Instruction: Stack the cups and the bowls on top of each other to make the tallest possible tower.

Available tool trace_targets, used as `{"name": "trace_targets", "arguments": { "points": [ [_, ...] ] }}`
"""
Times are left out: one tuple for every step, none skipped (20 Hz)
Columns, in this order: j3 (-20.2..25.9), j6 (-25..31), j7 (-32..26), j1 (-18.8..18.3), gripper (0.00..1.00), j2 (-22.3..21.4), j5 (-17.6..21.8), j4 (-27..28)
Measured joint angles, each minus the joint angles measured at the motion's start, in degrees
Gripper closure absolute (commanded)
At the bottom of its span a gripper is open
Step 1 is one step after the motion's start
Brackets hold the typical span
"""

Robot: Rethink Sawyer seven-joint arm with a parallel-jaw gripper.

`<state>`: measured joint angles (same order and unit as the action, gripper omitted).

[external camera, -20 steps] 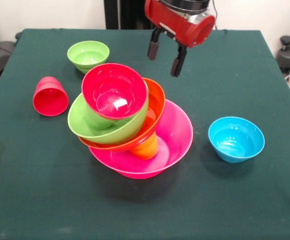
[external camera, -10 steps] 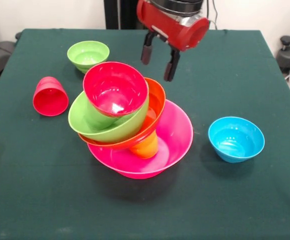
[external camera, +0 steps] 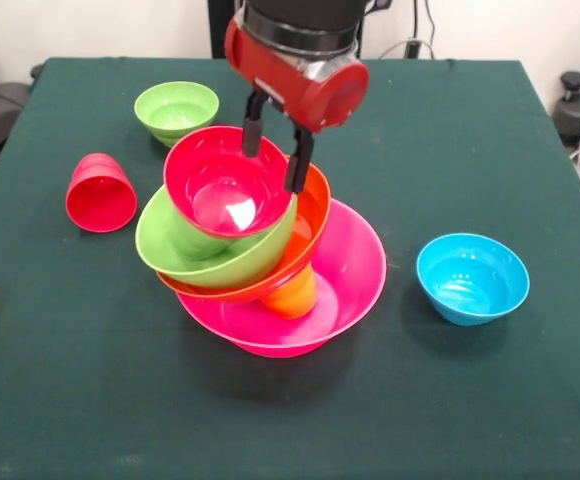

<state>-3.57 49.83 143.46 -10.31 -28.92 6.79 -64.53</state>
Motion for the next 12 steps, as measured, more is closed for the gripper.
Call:
{"name": "trace_targets", "arguments": {
  "points": [
    [0.03, 0.34, 0.0, 0.02, 0.0, 0.92, 0.0, 1.06],
    [0.07, 0.62, 0.0, 0.08, 0.0, 1.4, 0.0, 1.57],
    [0.09, 0.75, 0.0, 0.11, 0.0, 1.59, 0.01, 1.75],
    [0.13, 1.08, 0.0, 0.2, 0.0, 2.05, 0.02, 2.17],
    [0.2, 1.62, 0.0, 0.36, 0.0, 2.73, 0.06, 2.77],
    [0.22, 1.88, 0.0, 0.48, 0.0, 3.1, 0.08, 3.03],
    [0.23, 2.03, 0.0, 0.55, 0.0, 3.27, 0.11, 3.12],
    [0.28, 2.34, 0.0, 0.73, 0.0, 3.6, 0.11, 3.2],
    [0.31, 2.45, 0.0, 0.86, 0.0, 3.8, 0.12, 3.18],
    [0.31, 2.52, 0.0, 0.98, 0.0, 4.0, 0.12, 3.19],
    [0.33, 2.51, 0.0, 1.09, 0.0, 4.17, 0.12, 3.19],
    [0.34, 2.49, 0.0, 1.21, 0.0, 4.34, 0.12, 3.19]
  ]
}}
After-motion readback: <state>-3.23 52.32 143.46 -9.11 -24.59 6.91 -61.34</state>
